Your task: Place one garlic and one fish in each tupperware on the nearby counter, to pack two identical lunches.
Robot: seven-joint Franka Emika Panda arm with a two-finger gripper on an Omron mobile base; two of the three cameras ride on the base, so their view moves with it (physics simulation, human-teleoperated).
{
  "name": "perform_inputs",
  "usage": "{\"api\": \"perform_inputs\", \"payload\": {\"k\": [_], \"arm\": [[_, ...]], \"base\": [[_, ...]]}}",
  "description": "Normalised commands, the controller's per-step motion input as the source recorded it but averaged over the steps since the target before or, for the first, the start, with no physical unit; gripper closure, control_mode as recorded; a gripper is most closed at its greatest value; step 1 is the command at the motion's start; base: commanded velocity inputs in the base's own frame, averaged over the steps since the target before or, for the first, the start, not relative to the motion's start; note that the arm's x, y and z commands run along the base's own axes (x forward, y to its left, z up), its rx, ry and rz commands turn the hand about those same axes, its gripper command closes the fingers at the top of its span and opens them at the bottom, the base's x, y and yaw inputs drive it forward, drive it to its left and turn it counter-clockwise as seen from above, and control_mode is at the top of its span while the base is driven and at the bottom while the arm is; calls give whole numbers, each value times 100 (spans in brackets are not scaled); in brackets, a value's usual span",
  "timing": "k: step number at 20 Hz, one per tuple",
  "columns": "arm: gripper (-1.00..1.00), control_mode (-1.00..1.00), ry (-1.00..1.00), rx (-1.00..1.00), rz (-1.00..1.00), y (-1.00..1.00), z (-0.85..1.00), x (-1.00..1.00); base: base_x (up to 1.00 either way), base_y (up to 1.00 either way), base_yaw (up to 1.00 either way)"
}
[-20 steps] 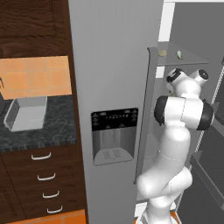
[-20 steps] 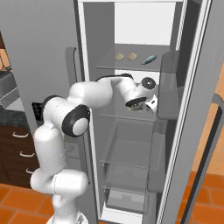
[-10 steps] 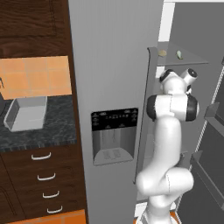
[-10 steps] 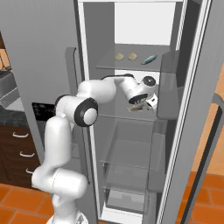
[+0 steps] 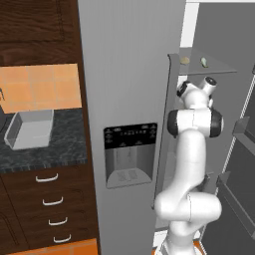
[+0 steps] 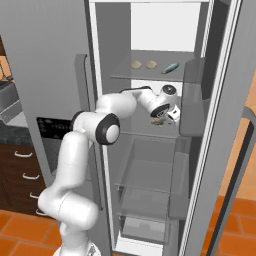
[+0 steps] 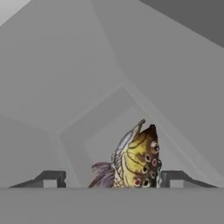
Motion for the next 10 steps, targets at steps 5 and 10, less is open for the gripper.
{"api": "perform_inputs", "payload": {"k": [5,10], "arm": [[100,-100,-1,-3,0,0,-32,-12],[100,-100,-3,0,0,2,0,-46]], "base": [[0,0,0],[0,0,0]]}}
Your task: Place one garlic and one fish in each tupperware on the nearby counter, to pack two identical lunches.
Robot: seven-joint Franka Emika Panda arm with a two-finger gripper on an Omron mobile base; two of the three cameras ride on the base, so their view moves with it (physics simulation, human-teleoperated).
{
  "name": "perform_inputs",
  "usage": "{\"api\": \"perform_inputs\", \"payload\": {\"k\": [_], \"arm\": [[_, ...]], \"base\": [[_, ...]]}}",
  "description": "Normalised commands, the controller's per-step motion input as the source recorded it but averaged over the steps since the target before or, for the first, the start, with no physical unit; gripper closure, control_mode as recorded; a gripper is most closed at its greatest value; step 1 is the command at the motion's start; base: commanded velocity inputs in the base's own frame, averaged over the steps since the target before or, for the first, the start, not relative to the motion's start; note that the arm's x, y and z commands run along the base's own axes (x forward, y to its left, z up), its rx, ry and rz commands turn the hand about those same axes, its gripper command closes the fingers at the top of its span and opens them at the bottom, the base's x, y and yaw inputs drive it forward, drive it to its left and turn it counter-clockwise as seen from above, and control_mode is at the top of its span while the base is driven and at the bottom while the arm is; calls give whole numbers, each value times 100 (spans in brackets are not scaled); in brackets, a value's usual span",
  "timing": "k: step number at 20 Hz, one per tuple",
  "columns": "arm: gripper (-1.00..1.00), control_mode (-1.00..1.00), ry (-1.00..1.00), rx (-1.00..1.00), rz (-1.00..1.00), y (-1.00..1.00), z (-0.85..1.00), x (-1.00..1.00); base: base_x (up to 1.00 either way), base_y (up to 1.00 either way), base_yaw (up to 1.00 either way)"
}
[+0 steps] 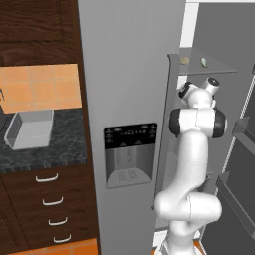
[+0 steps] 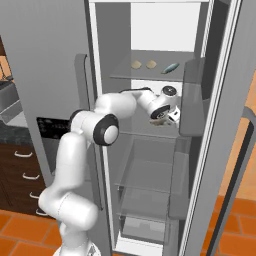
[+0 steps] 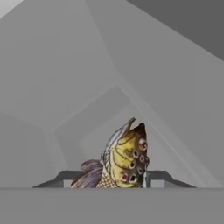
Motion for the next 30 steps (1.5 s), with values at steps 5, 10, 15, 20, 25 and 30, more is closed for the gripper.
{"api": "perform_inputs", "payload": {"k": [5,10,15,20,25,30], "arm": [[100,-100,-27,0,0,3,78,-100],[100,-100,-22,-8,0,30,19,-100],[100,-100,10,-7,5,71,59,-100],[100,-100,29,-1,2,32,100,-100],[100,-100,28,-3,0,16,88,-100],[100,-100,-7,-7,14,25,9,-78]], "base": [[0,0,0],[0,0,0],[0,0,0],[0,0,0],[0,0,0],[0,0,0]]}}
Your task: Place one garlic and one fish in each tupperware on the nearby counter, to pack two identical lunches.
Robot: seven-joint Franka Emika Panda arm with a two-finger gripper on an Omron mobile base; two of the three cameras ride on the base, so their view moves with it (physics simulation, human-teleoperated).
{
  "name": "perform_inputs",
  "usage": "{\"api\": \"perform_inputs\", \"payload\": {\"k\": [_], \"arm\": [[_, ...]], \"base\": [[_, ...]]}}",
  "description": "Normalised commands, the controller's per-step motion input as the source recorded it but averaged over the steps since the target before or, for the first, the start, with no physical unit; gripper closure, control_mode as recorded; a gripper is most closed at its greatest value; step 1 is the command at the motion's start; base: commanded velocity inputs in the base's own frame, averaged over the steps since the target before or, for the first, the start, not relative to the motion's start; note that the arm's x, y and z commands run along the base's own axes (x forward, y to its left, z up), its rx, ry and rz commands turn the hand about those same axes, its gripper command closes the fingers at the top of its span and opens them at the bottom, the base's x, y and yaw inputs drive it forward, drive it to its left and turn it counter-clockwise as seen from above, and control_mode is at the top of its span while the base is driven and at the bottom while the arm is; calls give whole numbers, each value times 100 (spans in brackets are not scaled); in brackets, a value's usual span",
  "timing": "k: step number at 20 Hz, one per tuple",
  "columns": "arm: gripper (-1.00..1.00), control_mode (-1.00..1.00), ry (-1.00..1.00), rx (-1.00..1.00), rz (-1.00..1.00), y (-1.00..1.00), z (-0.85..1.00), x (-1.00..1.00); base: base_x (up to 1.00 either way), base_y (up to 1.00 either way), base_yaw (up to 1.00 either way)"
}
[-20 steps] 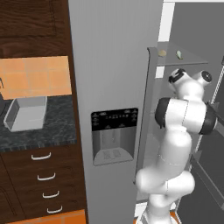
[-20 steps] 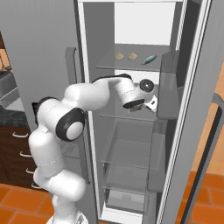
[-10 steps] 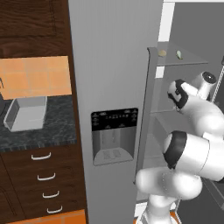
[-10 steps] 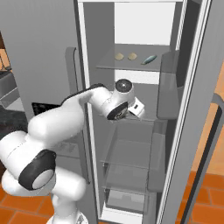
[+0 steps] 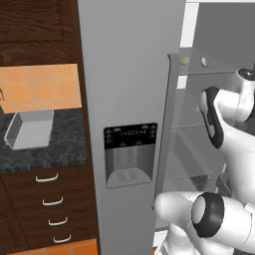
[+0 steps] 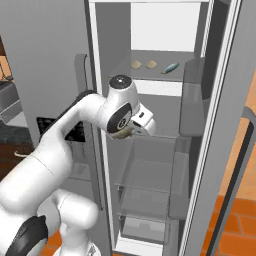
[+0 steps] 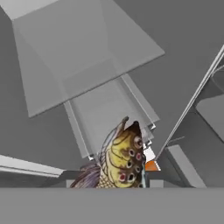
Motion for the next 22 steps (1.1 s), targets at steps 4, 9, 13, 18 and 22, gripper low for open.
{"api": "perform_inputs", "payload": {"k": [4,9,13,18,22], "arm": [[100,100,-4,-1,13,21,0,-46],[100,100,0,0,0,0,0,0],[100,100,0,0,0,0,0,0],[100,100,0,0,0,0,0,0],[100,100,0,0,0,0,0,0]], "base": [[-48,42,19],[-78,100,55],[16,100,40],[100,100,6],[100,100,-4]]}}
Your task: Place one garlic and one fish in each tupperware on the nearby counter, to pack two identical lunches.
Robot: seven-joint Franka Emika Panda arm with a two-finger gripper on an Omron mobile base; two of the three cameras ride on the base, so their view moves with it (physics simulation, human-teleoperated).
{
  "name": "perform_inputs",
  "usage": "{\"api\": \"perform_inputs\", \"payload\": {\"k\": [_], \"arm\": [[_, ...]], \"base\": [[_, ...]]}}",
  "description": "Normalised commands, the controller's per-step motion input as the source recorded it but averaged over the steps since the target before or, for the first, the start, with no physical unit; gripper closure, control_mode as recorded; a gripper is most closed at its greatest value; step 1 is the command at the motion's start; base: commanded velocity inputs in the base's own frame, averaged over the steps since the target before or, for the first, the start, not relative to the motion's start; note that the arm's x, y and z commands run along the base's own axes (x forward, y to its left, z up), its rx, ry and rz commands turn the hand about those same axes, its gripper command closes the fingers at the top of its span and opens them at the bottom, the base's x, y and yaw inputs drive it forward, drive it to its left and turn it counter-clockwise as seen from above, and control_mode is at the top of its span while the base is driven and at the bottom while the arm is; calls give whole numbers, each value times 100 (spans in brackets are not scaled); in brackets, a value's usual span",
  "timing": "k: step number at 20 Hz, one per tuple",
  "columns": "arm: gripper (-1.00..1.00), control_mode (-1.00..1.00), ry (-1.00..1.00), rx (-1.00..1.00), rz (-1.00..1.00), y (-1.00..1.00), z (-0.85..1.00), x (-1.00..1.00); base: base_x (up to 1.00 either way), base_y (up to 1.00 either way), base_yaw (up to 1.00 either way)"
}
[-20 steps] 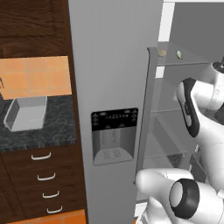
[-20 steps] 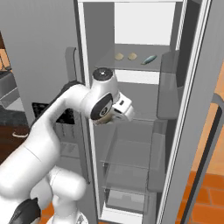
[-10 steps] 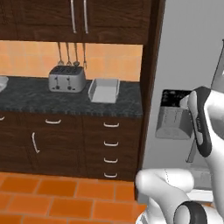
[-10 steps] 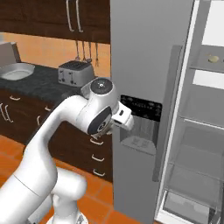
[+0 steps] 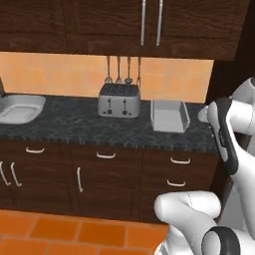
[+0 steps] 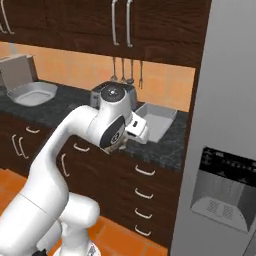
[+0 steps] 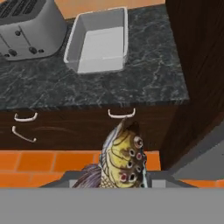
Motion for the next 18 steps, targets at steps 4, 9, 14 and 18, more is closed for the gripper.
{"api": "perform_inputs", "payload": {"k": [4,9,14,18], "arm": [[100,100,0,0,0,0,0,0],[100,100,0,0,0,0,0,0],[100,-100,1,-9,0,26,-36,60],[100,-100,1,-15,0,31,-100,100]], "base": [[100,5,-35],[96,-19,-18],[40,14,-1],[0,0,0]]}}
